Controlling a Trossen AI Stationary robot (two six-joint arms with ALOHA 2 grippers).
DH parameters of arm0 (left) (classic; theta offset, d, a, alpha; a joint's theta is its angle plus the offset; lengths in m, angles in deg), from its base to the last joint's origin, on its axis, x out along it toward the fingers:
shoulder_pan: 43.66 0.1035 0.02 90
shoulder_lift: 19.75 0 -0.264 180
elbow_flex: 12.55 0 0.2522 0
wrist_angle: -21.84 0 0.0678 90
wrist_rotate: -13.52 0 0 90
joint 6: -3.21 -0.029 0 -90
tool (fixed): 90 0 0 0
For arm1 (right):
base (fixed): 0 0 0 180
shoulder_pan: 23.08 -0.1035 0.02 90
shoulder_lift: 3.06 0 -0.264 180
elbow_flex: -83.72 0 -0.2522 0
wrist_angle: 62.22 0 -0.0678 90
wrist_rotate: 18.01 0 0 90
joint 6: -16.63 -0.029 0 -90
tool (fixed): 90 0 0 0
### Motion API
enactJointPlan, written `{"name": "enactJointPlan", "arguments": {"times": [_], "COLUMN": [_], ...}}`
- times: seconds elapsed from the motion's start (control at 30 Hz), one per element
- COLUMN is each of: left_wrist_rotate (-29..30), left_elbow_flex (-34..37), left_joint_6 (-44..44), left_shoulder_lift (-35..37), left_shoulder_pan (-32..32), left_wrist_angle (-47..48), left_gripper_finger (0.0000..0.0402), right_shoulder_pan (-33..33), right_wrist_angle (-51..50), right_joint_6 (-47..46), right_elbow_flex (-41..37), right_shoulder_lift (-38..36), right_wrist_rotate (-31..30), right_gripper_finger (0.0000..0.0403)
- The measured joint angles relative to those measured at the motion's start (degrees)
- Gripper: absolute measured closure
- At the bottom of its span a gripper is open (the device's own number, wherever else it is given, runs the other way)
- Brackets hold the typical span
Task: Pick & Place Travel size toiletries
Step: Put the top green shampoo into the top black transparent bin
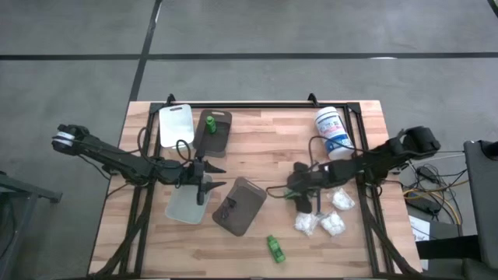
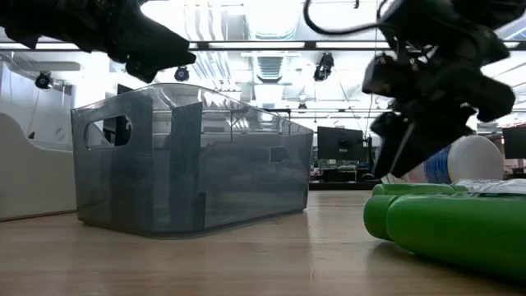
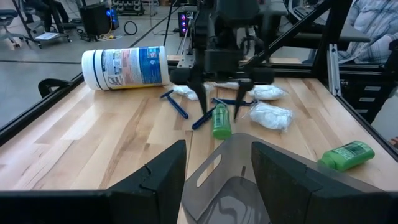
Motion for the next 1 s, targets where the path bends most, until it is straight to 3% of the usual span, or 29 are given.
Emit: {"name": "enactJointPlan", "arguments": {"times": [0.53, 1.0], "left_wrist_rotate": [0.24, 0.22], "left_elbow_flex": [0.0, 0.0], "left_joint_6": [0.35, 2.35], "left_shoulder_lift": [-3.49, -4.43], "left_shoulder_pan": [-0.11, -0.17], "left_wrist_angle": [0.38, 0.3], "left_gripper_finger": [0.0216, 0.0216], "right_shoulder_pan": [0.02, -1.11], "right_wrist_angle": [-13.67, -13.63], "right_joint_6": [1.86, 5.07], "right_elbow_flex": [11.78, 12.01], "right_shoulder_lift": [14.91, 9.63], "right_wrist_rotate": [1.31, 1.2], "right_gripper_finger": [0.0179, 0.0248]}}
